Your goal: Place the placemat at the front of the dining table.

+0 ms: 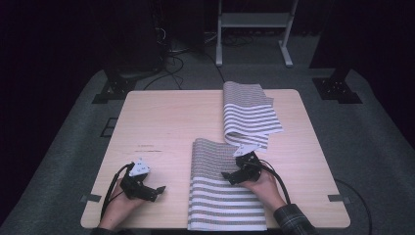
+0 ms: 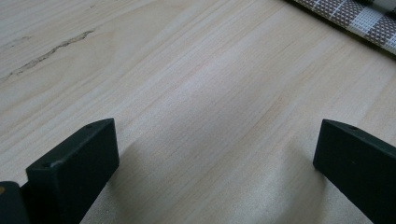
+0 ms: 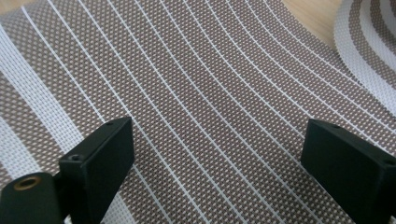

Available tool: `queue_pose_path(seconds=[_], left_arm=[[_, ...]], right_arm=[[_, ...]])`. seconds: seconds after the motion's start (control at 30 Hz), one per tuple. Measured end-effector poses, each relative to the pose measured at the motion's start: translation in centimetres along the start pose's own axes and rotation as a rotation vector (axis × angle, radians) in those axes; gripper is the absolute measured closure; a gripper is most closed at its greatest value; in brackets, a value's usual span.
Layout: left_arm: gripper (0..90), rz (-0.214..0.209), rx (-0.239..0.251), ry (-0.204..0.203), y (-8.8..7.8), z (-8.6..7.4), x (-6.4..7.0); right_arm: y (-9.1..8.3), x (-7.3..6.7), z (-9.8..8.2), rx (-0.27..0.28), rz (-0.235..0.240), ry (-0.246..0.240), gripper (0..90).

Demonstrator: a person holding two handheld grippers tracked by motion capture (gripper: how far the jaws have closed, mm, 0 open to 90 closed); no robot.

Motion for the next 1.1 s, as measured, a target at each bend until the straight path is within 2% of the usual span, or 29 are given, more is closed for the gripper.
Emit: queue_pose_path(seconds=[0.07, 0.1, 0.33, 0.73, 0.87, 1.1], left_arm=[[0.0, 0.0, 0.0, 0.0, 0.0, 0.0, 0.0], [0.0, 0.0, 0.001, 0.0, 0.0, 0.0, 0.0], [0.0, 0.0, 0.0, 0.0, 0.0, 0.0, 0.0], [0.0, 0.0, 0.002, -0.003, 0.0, 0.0, 0.0], [0.0, 0.0, 0.002, -0.003, 0.0, 0.0, 0.0], [0.0, 0.0, 0.002, -0.003, 0.0, 0.0, 0.0]], right_arm=[[0.0, -0.1, 0.0, -0.001, -0.008, -0.011, 8.4], [0.1, -0.2, -0.3, 0.021, -0.008, -0.015, 8.7], [-0.1, -0.4, -0.6, 0.036, -0.006, -0.017, 9.5], [-1.1, -2.9, -1.8, 0.033, -0.009, -0.015, 9.6], [-1.1, -3.0, -1.9, 0.034, -0.01, -0.016, 9.5], [-1.2, -2.7, -1.5, 0.0, 0.007, -0.021, 9.3]])
Point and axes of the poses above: each handheld gripper's, and its own axes: y roughly forward along the jaws, z roughly out of its top, x roughly to its right, the point moved 3 cm from there along y, roughly forward along the jaws, and after that the axes turned 4 degrees about y, right-handed, at the moved point
